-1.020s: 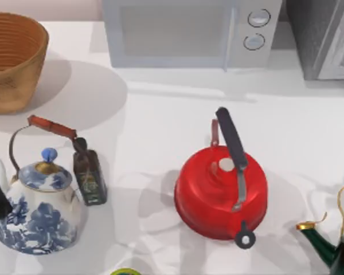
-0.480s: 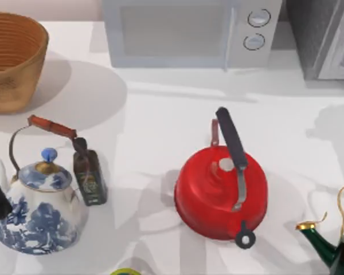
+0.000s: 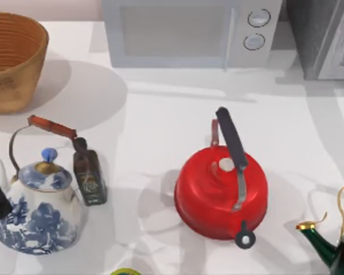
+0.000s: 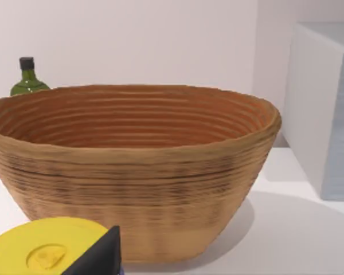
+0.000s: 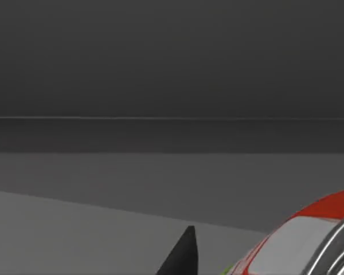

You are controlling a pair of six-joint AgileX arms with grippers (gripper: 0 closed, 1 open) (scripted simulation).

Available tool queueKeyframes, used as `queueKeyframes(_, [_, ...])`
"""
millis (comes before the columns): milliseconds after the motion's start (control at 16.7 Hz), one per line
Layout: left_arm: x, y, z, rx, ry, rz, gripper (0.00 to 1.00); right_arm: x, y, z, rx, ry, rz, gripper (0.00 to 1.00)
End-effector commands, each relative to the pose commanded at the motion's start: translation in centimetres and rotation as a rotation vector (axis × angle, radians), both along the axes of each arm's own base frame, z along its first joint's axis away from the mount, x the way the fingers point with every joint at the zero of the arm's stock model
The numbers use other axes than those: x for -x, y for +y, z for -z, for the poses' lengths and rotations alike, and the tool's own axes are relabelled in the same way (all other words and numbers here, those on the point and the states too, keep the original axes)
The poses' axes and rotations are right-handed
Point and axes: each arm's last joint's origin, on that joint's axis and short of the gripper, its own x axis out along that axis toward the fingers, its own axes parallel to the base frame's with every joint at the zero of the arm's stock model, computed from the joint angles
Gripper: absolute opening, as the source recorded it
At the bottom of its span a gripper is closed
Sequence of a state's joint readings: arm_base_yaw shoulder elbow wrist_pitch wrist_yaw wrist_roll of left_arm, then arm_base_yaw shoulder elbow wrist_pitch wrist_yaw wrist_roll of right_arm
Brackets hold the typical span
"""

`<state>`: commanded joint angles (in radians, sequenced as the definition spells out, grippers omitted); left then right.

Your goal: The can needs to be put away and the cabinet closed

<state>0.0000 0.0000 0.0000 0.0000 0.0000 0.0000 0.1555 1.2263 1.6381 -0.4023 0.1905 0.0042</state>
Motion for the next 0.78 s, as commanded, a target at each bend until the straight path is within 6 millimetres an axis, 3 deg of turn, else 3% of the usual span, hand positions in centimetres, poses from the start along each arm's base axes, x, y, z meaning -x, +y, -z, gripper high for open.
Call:
queueKeyframes(180, [0.0, 0.0, 0.0, 0.0, 0.0, 0.0, 1.0, -2.0, 1.0, -0.7, -0.01, 0.014, -0.021, 0.0])
queueKeyframes(600, [0.0, 0.0, 0.0, 0.0, 0.0, 0.0, 1.0, -2.5, 1.1, -0.5, -0.012, 0.024, -0.021, 0.0])
queueKeyframes(780, [0.0, 0.0, 0.0, 0.0, 0.0, 0.0, 1.0, -4.3, 1.2, -0.3, -0.006, 0.063, -0.011, 0.0])
